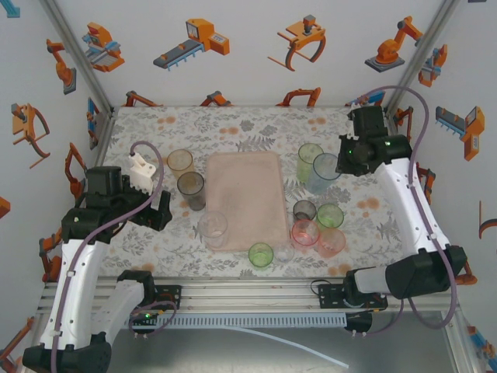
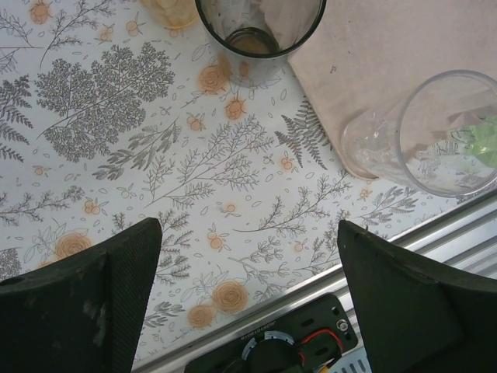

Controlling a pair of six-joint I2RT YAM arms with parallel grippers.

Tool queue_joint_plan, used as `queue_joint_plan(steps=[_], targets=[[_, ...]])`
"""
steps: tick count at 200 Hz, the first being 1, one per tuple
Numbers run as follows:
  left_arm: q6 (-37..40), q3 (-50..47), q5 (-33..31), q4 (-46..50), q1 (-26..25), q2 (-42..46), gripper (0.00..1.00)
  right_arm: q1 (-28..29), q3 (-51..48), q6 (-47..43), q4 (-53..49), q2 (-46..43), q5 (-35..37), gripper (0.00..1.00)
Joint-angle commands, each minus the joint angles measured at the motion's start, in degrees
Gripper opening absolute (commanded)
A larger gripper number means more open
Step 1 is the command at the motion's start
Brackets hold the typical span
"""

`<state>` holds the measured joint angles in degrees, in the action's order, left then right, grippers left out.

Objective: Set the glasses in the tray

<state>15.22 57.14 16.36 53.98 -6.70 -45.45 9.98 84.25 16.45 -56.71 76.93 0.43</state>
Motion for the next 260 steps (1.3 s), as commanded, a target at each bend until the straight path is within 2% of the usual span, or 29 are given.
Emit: queue_joint_plan(steps=[1,42,83,140,178,260], targets=[[-0.37,0.10,1.09,-0.67,0.21,-0.12,0.86,-0.07,3.31,-0.04,-3.26,-1.81,-2.61,0.00],[-0.44,0.41,1.00,-1.11,0.28,-1.03,0.86,3.97,5.60,1.28,-5.52,-3.26,-4.73,0.00],[-0.80,1.16,1.31,-1.22,0.86,-2.12,0.86,13.67,8.15,3.09,-6.98,-3.00,-2.16,0.00],[-1.16,1.86,1.62,-1.15,2.20,-3.53,0.86,27.67,2.55,7.35,-1.12,-2.40,0.60,0.00],[-1.33,2.24,1.88,-1.05,2.75,-4.12,0.86,34.37,-2.19,8.95,3.48,-0.86,3.27,0.00],[-1.55,1.77,2.49,-1.08,4.22,-3.72,0.86,39.71,-4.49,9.40,9.03,6.18,4.90,0.01]])
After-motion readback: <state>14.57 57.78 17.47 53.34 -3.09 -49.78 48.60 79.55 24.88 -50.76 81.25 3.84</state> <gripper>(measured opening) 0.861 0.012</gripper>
